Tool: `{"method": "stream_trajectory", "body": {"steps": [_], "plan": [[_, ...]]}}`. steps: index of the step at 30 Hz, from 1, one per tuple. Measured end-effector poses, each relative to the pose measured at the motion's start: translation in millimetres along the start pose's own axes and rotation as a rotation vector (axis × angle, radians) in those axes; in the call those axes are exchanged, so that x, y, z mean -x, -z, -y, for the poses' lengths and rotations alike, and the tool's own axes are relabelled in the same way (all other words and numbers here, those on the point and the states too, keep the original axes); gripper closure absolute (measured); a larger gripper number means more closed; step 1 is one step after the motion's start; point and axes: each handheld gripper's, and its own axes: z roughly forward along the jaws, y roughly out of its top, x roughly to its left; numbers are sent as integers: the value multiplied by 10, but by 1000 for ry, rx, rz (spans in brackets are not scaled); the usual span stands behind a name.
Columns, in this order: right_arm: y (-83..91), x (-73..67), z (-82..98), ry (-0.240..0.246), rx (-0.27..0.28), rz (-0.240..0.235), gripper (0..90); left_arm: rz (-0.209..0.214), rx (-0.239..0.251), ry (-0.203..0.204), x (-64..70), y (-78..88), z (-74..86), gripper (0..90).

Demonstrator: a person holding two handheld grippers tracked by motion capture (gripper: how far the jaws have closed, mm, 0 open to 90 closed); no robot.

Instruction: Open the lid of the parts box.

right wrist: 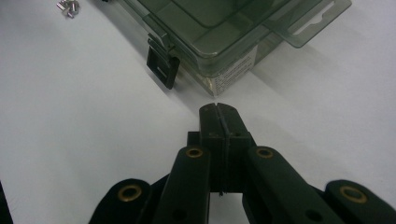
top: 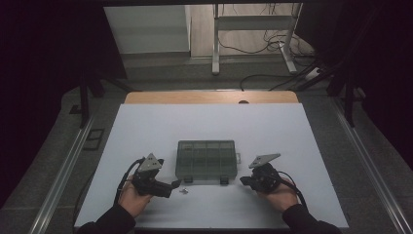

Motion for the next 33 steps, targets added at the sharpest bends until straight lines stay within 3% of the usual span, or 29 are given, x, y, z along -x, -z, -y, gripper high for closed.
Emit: {"method": "stream_trajectory", "body": {"steps": [8, 17, 33], "plan": [[-103, 3, -31, -7, -28, -10, 887, -34, 1, -12, -11, -16, -22, 13], [-198, -4, -80, 23, -57, 22, 887, -41, -1, -21, -19, -13, -15, 12], [-198, -18, -94, 39, -47, 31, 886, -48, -21, -20, -20, -11, -9, 10]]}}
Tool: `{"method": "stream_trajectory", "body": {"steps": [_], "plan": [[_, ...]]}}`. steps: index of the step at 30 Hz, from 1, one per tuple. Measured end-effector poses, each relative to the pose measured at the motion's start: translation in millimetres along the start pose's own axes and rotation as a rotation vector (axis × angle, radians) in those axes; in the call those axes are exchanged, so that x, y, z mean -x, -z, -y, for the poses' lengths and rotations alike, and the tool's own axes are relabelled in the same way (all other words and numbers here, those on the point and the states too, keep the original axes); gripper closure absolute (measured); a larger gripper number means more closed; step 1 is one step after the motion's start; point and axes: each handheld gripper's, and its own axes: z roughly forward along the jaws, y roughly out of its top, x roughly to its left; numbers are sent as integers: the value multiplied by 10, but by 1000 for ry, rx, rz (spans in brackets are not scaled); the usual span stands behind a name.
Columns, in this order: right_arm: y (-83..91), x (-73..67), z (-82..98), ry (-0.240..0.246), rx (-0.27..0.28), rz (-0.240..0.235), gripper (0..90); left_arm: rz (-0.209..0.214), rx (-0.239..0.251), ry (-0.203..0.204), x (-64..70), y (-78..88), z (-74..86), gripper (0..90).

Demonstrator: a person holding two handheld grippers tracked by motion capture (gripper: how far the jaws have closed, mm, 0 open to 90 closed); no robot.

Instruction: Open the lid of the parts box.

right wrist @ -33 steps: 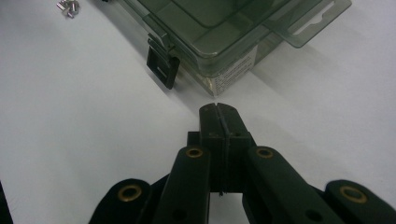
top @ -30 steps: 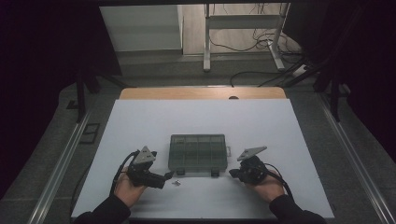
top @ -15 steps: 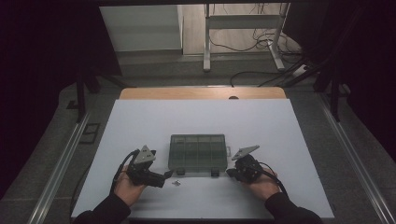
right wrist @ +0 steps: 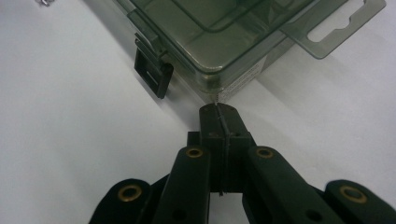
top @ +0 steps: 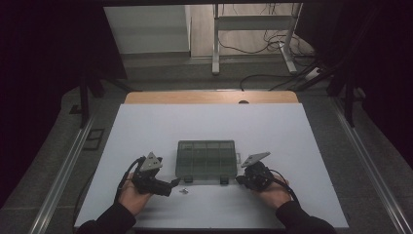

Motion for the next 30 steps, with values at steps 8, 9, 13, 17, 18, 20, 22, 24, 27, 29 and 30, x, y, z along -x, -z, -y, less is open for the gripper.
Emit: {"method": "stream_trajectory", "body": {"steps": [8, 9, 13, 17, 18, 20, 22, 24, 27, 29, 30], "plan": [[36, -15, -4, -2, 14, 6, 887, -8, -5, 1, 16, 12, -7, 16], [36, -15, -4, -2, 14, 6, 887, -8, -4, 2, 17, 15, -9, 16], [56, -20, -5, -3, 25, 8, 887, -10, -4, 3, 18, 22, -10, 16], [77, -23, -7, -2, 34, 9, 886, -18, -12, -3, 19, 28, -10, 20], [82, -23, -7, -2, 37, 9, 887, -19, -17, -6, 17, 29, -8, 21], [86, -24, -7, -4, 39, 8, 886, -21, -21, -8, 18, 27, -7, 23], [95, -24, -7, -6, 45, 7, 886, -27, -28, -12, 19, 22, -4, 25], [112, -26, -7, -12, 50, 1, 887, -33, -33, -19, 22, 15, 2, 25], [114, -36, -8, -8, 57, 1, 886, -38, -34, -25, 23, 12, 5, 23], [115, -34, -8, -9, 57, 0, 886, -41, -35, -27, 22, 11, 7, 23], [116, -34, -8, -9, 57, 0, 886, -42, -34, -26, 21, 11, 8, 23]]}}
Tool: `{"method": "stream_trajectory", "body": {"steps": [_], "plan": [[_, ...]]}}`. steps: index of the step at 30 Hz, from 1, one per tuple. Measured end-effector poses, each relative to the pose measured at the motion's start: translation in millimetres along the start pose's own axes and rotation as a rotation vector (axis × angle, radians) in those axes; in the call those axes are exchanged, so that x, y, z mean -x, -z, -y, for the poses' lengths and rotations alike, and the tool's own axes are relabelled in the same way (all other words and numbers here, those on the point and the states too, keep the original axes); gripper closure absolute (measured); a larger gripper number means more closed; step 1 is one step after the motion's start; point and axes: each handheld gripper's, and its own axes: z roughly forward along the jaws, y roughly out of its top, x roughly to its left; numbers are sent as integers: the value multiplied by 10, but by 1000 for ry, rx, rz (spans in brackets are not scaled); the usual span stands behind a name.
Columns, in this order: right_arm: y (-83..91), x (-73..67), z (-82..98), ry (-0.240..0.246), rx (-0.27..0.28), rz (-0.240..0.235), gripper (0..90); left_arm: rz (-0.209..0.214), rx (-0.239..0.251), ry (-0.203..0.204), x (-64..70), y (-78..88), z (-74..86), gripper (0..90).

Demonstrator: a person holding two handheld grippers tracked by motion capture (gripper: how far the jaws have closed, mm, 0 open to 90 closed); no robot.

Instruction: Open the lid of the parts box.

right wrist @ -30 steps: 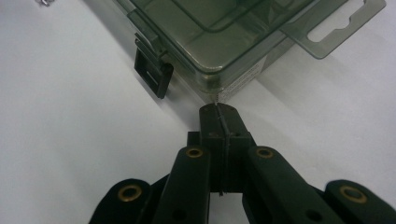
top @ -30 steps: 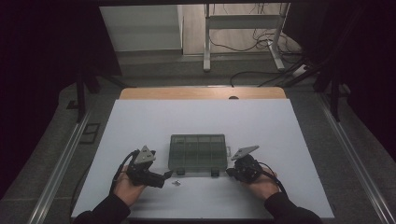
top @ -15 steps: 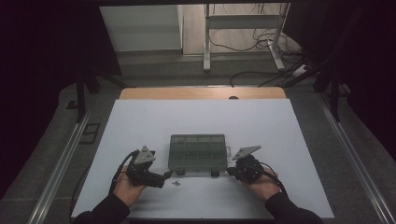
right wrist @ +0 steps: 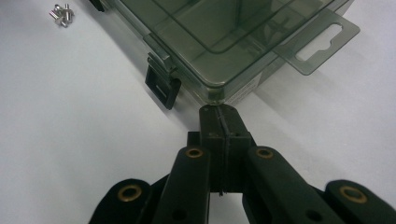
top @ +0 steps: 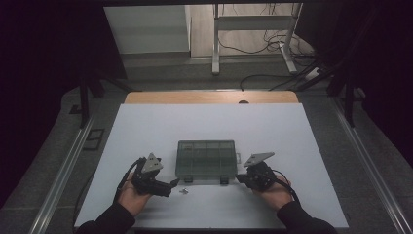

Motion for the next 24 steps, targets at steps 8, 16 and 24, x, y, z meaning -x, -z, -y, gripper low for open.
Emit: {"method": "stream_trajectory", "body": {"steps": [8, 16, 24], "plan": [[25, 0, 3, -2, 1, 5, 886, 5, 19, 15, -23, 16, 10, 17], [42, 5, 6, -5, 2, 7, 887, 19, 42, 32, -39, 29, 16, 8], [64, 19, 1, -19, 22, 1, 887, 23, 43, 43, -38, 30, 16, 7]]}}
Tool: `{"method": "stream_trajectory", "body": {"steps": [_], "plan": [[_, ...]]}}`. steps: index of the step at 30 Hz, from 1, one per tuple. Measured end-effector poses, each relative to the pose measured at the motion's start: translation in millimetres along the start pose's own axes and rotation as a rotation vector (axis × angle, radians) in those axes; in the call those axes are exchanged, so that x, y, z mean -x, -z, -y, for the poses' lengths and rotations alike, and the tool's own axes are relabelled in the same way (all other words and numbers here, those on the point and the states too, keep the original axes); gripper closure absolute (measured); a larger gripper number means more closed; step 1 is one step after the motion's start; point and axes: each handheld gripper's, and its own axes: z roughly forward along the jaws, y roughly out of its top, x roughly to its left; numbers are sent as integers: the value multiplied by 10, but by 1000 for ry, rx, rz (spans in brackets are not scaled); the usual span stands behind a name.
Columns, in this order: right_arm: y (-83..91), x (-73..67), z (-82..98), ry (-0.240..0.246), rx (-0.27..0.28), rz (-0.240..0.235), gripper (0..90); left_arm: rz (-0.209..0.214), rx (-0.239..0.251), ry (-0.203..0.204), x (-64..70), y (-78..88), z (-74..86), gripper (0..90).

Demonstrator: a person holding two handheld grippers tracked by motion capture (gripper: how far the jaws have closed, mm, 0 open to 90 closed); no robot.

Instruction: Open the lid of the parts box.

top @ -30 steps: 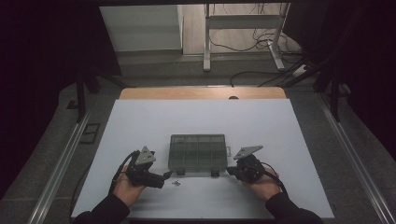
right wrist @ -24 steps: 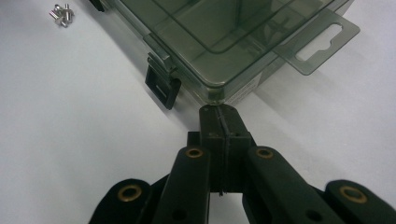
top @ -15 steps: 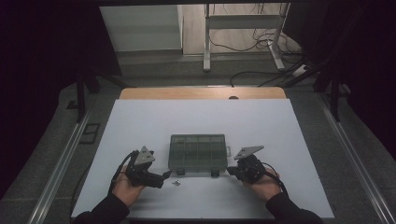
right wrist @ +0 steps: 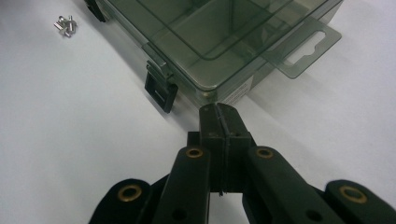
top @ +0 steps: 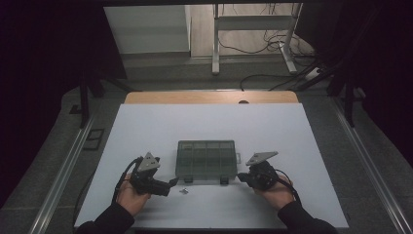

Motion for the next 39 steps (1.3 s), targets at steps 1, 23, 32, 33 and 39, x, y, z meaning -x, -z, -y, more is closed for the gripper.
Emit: {"method": "stream_trajectory", "body": {"steps": [1, 23, 32, 33, 39], "plan": [[0, 0, 0, 0, 0, 0, 887, 0, -1, 1, -1, 1, 0, 7], [76, -7, -42, -9, 64, -26, 885, 40, -9, 60, -21, 31, -20, 25], [120, -7, -89, -14, 88, -31, 884, 76, -13, 68, -4, 46, -31, 28], [120, -7, -89, -14, 88, -31, 884, 76, -13, 68, -4, 46, -31, 31], [147, 0, -125, -15, 108, -41, 884, 81, 0, 59, 12, 72, -45, 87]]}}
